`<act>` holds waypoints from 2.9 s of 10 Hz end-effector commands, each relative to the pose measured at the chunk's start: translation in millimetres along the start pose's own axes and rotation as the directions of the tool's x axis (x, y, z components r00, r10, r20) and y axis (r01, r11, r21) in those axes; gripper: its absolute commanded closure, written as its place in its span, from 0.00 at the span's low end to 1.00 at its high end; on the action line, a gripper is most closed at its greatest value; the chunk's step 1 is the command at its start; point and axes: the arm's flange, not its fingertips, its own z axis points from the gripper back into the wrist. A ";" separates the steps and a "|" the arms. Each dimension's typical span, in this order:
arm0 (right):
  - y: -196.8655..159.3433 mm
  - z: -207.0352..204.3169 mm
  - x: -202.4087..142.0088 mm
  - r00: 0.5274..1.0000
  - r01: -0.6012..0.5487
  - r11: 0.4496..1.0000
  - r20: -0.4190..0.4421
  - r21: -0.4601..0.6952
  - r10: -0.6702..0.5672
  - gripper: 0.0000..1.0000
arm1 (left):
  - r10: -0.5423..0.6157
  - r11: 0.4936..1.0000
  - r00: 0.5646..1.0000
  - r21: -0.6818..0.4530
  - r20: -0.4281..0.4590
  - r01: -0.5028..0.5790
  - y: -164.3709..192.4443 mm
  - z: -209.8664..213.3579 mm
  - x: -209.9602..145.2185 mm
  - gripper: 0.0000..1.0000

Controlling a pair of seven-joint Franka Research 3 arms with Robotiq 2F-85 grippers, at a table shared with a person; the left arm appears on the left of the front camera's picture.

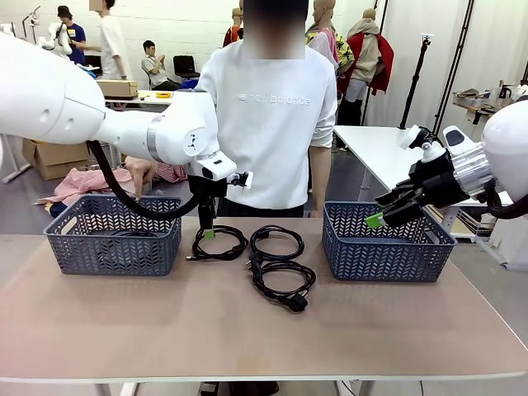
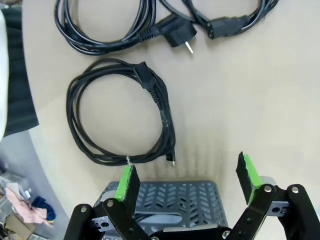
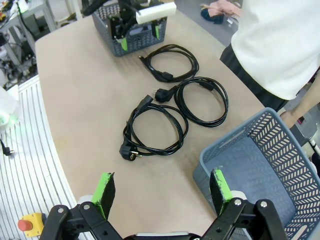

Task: Organize the cables according to human instructions.
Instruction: Pick up a bundle of cables and place it in the basket indicated by the human.

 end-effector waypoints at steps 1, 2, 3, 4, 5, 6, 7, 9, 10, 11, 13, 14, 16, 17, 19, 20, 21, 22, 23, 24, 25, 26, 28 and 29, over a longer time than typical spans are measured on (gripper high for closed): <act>-3.8 -1.9 -0.3 1.000 -0.016 1.000 0.027 0.018 0.015 0.00 | -0.008 1.000 1.000 0.015 -0.020 0.008 14.7 -15.1 4.2 0.00; -3.8 -1.9 -0.3 1.000 -0.016 1.000 0.027 0.018 0.015 0.00 | -0.008 1.000 1.000 0.015 -0.026 0.008 18.6 -27.2 5.9 0.00; -3.8 -1.9 -0.3 1.000 -0.016 1.000 0.027 0.018 0.015 0.00 | -0.011 1.000 1.000 0.008 -0.026 0.011 21.0 -39.4 6.9 0.00; -3.8 -1.9 -0.3 1.000 -0.016 1.000 0.027 0.018 0.015 0.00 | -0.011 1.000 0.999 -0.006 -0.038 0.011 22.8 -51.5 7.6 0.00; -3.8 -1.9 -0.3 1.000 -0.016 1.000 0.027 0.018 0.015 0.00 | -0.008 1.000 0.999 -0.014 -0.052 0.007 23.9 -62.7 7.7 0.00; -3.8 -1.9 -0.3 1.000 -0.016 1.000 0.027 0.018 0.015 0.00 | -0.005 1.000 0.998 -0.018 -0.066 0.003 26.3 -72.6 6.0 0.00; -3.8 -1.9 -0.3 1.000 -0.016 1.000 0.027 0.018 0.015 0.00 | -0.002 1.000 0.998 -0.018 -0.067 0.001 29.2 -80.2 5.3 0.00; -3.8 -1.9 -0.3 1.000 -0.016 1.000 0.027 0.018 0.015 0.00 | 0.013 1.000 0.998 -0.025 -0.069 -0.015 33.9 -91.6 6.5 0.00; -3.8 -1.9 -0.3 1.000 -0.016 1.000 0.027 0.018 0.015 0.00 | 0.025 0.999 0.997 -0.031 -0.070 -0.027 35.4 -95.3 6.4 0.00; -3.8 -1.9 -0.3 1.000 -0.016 1.000 0.027 0.018 0.015 0.00 | 0.021 0.999 0.997 -0.033 -0.075 -0.023 36.4 -98.4 6.7 0.00; -3.8 -1.9 -0.3 1.000 -0.016 1.000 0.027 0.018 0.015 0.00 | 0.004 0.999 0.997 -0.035 -0.079 -0.007 38.7 -102.4 9.1 0.00; -3.8 -1.9 -0.3 1.000 -0.016 1.000 0.027 0.018 0.015 0.00 | 0.000 0.999 0.996 -0.037 -0.084 -0.003 40.5 -104.0 9.8 0.00; -3.8 -1.9 -0.3 1.000 -0.016 1.000 0.027 0.018 0.015 0.00 | -0.008 0.999 0.996 -0.042 -0.091 0.005 41.4 -105.5 10.6 0.19; -3.8 -1.9 -0.3 1.000 -0.016 1.000 0.027 0.018 0.015 0.00 | -0.009 0.999 0.997 -0.041 -0.079 0.006 41.8 -103.2 11.0 0.19; -3.8 -1.9 -0.3 1.000 -0.016 1.000 0.027 0.018 0.015 0.00 | -0.010 0.999 0.997 -0.042 -0.079 0.007 41.8 -102.5 10.5 0.24; -3.8 -1.9 -0.3 1.000 -0.016 1.000 0.027 0.018 0.015 0.00 | -0.010 0.999 0.997 -0.044 -0.074 0.007 42.0 -101.8 10.6 0.57; -3.8 -1.9 -0.3 1.000 -0.016 1.000 0.027 0.018 0.015 0.00 | -0.015 0.999 0.997 -0.043 -0.075 0.012 41.6 -101.6 10.8 0.43; -3.8 -1.9 -0.3 1.000 -0.016 1.000 0.027 0.018 0.015 0.00 | -0.021 0.999 0.997 -0.047 -0.077 0.018 41.8 -101.2 10.7 0.76; -3.8 -1.9 -0.3 1.000 -0.016 1.000 0.027 0.018 0.015 0.00 | -0.025 0.998 0.997 -0.050 -0.075 0.022 41.5 -101.0 10.5 0.62; -3.8 -1.9 -0.3 1.000 -0.016 1.000 0.027 0.018 0.015 0.00 | -0.029 0.998 0.997 -0.055 -0.074 0.025 41.7 -100.8 10.5 0.95; -3.8 -1.9 -0.3 1.000 -0.016 1.000 0.027 0.018 0.015 0.00 | -0.029 0.998 0.997 -0.060 -0.073 0.025 42.3 -101.7 10.2 0.81; -3.8 -1.9 -0.3 1.000 -0.016 1.000 0.027 0.018 0.015 0.00 | -0.032 0.998 0.997 -0.059 -0.068 0.028 41.9 -100.5 10.7 1.00; -3.8 -1.9 -0.3 1.000 -0.016 1.000 0.027 0.018 0.015 0.00 | -0.035 0.998 0.997 -0.055 -0.069 0.031 39.4 -92.3 11.7 1.00; -3.8 -1.9 -0.3 1.000 -0.016 1.000 0.027 0.018 0.015 0.00 | -0.033 0.998 0.997 -0.046 -0.070 0.030 36.2 -82.0 12.6 1.00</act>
